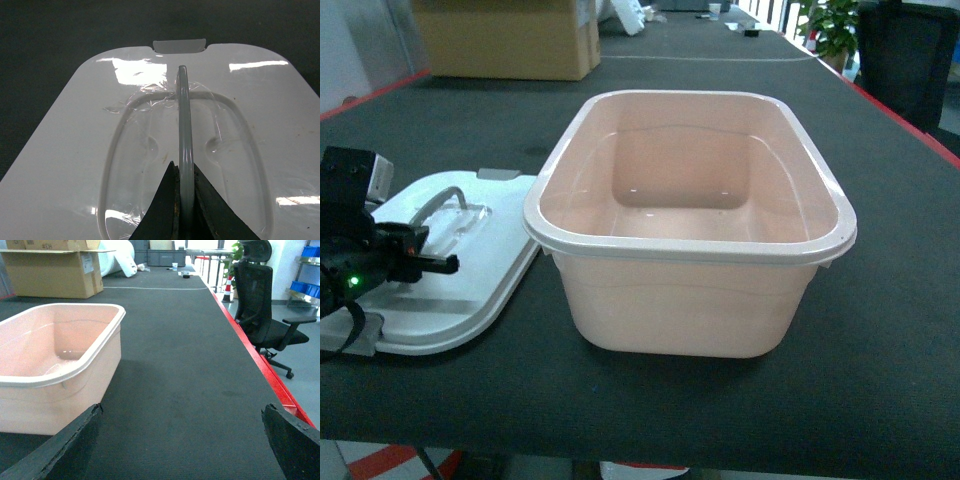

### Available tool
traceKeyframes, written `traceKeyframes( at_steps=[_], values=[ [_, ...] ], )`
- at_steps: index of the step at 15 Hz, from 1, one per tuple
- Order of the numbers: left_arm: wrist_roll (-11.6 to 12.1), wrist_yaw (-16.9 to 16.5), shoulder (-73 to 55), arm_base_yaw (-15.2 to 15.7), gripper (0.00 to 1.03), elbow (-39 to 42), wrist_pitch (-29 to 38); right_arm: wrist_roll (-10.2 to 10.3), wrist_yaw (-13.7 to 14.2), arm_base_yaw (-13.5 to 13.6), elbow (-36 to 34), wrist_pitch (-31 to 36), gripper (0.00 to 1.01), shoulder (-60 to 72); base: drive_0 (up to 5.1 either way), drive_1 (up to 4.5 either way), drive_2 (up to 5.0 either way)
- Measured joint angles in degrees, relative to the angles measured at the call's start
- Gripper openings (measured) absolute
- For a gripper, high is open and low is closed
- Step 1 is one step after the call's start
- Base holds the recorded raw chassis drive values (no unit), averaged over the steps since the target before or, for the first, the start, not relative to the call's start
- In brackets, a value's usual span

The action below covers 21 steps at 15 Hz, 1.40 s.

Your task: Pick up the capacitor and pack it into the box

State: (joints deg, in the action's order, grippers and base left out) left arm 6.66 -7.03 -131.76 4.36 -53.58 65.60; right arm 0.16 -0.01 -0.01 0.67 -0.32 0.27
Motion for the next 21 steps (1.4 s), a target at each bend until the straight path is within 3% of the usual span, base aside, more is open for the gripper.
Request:
traceKeyframes(
  at_steps=[4,6,7,11,15,16,17,21],
  values=[
    [-4.2,4.07,9.86,2.29,0.02,0.24,-5.07,0.0,0.0,0.0,0.0,0.02,0.98,0.0,0.0,0.0,0.0],
    [-7.1,9.05,20.09,2.23,0.02,0.09,-11.98,-0.02,0.0,0.0,0.0,0.0,0.98,0.0,0.0,0.0,0.0],
    [-8.85,12.48,26.03,0.52,0.02,-0.63,-16.09,0.0,0.0,0.0,0.0,0.02,0.98,0.0,0.0,0.0,0.0],
    [-13.9,21.05,33.38,-12.98,0.02,-2.49,-22.6,0.0,0.02,0.0,0.0,0.02,0.98,0.0,0.0,0.0,0.0],
    [-15.08,23.65,32.02,-17.0,0.02,-2.54,-23.5,0.0,0.0,0.0,0.0,0.0,0.98,0.0,0.0,0.0,0.0],
    [-16.04,26.4,30.73,-20.87,0.02,-2.71,-24.06,0.0,0.02,0.0,0.0,0.0,0.98,0.0,0.0,0.0,0.0],
    [-17.2,31.21,25.62,-31.19,0.02,-8.61,-24.41,0.0,0.0,0.0,0.0,0.0,0.98,0.0,0.0,0.0,0.0],
    [-18.75,34.77,20.57,-36.0,0.02,-12.66,-26.93,-0.02,0.02,0.0,0.0,0.02,0.98,0.0,0.0,0.0,0.0]
  ],
)
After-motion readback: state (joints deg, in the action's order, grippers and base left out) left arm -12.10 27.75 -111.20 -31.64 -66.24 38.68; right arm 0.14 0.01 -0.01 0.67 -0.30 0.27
